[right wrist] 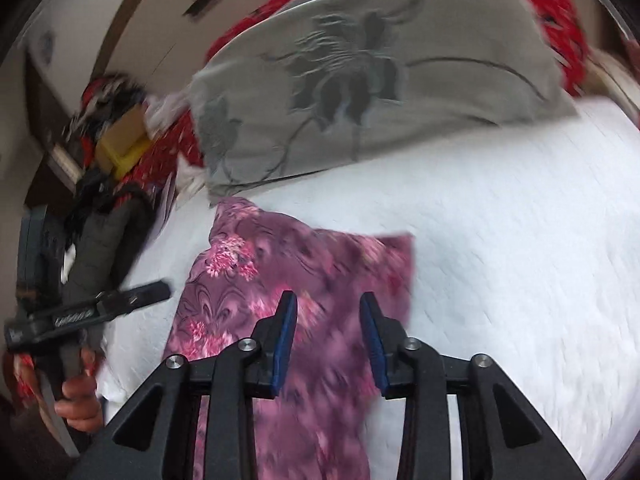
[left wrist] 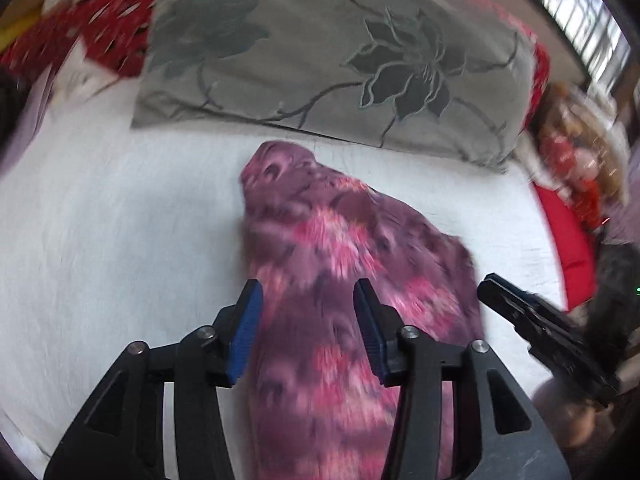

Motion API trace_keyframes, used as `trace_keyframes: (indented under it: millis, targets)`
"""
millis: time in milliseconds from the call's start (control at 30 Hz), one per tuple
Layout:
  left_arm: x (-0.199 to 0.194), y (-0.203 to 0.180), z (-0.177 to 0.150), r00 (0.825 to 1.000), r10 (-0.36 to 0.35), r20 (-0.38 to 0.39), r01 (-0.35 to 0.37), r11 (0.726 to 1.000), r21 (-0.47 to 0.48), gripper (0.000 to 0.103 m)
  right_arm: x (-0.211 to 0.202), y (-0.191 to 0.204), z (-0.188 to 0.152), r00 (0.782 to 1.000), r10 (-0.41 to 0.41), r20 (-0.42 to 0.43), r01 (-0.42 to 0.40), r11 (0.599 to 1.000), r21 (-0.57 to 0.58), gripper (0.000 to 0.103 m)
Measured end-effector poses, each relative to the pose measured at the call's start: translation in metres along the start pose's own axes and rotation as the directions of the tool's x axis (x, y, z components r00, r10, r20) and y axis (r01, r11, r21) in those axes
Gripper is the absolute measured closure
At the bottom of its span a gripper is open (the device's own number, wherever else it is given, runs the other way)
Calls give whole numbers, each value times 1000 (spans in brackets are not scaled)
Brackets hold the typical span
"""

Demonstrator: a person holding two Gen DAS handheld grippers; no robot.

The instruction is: Fold small clothes

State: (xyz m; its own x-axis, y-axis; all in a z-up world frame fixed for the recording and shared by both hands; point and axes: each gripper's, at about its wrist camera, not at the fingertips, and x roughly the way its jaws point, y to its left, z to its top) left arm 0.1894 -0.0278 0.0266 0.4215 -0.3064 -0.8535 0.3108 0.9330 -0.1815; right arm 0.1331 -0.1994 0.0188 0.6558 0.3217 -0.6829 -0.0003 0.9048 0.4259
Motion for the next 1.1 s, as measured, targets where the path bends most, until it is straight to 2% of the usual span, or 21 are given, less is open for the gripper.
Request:
trace_keyframes:
  millis: [100,133,200,300,367,400,433,533,567,633,667,700,733,800,833,867,900,967,1000,1100]
  targets:
    - [39,-6,13,995,99,-32,-98,994,44,56,32,7,7,999,-42,-16,40,995,-86,75]
    - [50,-4,14,993,110,-49,-108,993,44,49,39,3,6,997,-70,-26,68,994,-87,78]
    - [65,1,20,990,127,-55,-126,992,19,42,63,-13,9,991,-116,-69,113,993,-41,88]
    - [63,15,31,992,82,-97,-88,995,-51,42,66,-25,19,996,-75,-55,77,997,28,88]
    - [40,27,28,995,61,-78,-68,995,-80,43,56,-24,24,994,-89,-70,92,995,33,88]
    - [27,30,23,997,56,-56,-60,996,-71,43,48,-21,25,993,-99,-64,101,995,23,82]
    - [12,33,14,998,52,-30,-54,997,-53,43,35,-16,23,995,-76,-66,76,997,-8,80]
    - [-20,39,-29,999,52,11,-52,999,-10,41,12,-3,0,988,42,-148,-59,992,-115,79]
    - [-19,38,-41,998,63,2,-63,998,-4,41,7,1,-11,986,41,-164,-66,987,-149,77]
    - [-5,32,-63,993,100,-61,-98,994,39,40,12,4,-37,977,-44,-207,-1,977,-215,69]
    - [-1,30,-70,990,120,-71,-116,992,59,39,21,7,-49,965,-126,-232,64,964,-258,61]
    - [-10,28,-75,989,140,-50,-136,989,63,40,25,9,-56,958,-171,-229,103,955,-279,56]
    - [-19,26,-78,989,139,-40,-136,988,69,40,16,10,-56,966,-176,-189,126,960,-251,55]
    - [-37,21,-88,991,129,-21,-126,987,101,40,1,15,-57,964,-183,-191,145,970,-196,55]
    - [-40,18,-96,989,145,-16,-143,983,116,36,-7,17,-61,968,-171,-186,135,972,-193,55]
    - [-40,17,-104,985,169,-22,-164,978,130,32,-12,20,-68,969,-160,-188,122,972,-199,51]
    - [-36,17,-116,980,193,-41,-186,973,139,27,-14,22,-80,962,-177,-208,131,967,-218,37]
    - [-29,16,-126,978,199,-60,-190,973,129,27,-7,20,-101,929,-279,-243,216,943,-254,19]
    - [-29,17,-130,977,198,-77,-188,975,119,26,-6,19,-108,914,-314,-255,250,934,-253,15]
    - [-36,13,-149,973,193,-124,-175,975,140,26,-27,17,-121,899,-367,-238,329,926,-187,15]
